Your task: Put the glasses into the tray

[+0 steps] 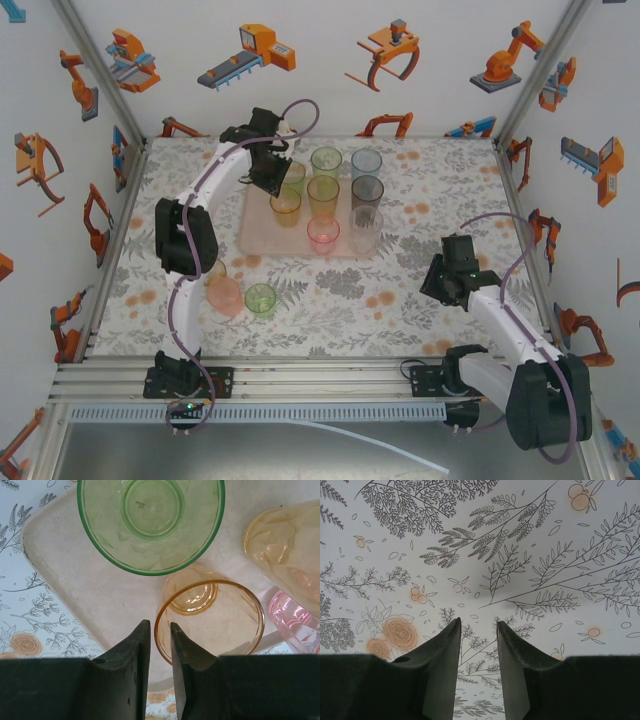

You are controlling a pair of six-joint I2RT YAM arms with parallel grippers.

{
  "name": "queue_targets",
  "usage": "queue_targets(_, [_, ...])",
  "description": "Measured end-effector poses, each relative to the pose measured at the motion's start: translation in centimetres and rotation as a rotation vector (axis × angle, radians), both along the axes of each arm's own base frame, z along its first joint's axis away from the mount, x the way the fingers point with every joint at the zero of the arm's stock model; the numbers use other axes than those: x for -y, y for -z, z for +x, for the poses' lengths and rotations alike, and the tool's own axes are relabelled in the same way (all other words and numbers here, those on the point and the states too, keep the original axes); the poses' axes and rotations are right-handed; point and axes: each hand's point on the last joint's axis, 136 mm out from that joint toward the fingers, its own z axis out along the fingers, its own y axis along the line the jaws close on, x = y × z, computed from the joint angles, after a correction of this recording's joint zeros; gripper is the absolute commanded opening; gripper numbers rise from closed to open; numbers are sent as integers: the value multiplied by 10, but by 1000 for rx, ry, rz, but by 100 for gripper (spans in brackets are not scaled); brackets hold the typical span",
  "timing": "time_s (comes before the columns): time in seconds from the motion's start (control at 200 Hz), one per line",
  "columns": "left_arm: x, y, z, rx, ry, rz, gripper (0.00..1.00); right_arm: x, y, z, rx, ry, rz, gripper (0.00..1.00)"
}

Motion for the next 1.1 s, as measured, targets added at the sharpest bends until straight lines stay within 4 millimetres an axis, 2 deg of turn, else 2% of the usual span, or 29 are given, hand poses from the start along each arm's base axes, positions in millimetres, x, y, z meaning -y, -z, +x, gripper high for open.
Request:
queue_targets(0.641, [-3, -5, 3, 19, -5, 15, 35, 0, 0, 0, 0, 0, 0, 36])
queue_targets(1.102, [-8, -34, 1, 75, -10, 16, 45, 0, 0, 0, 0, 0, 0, 36])
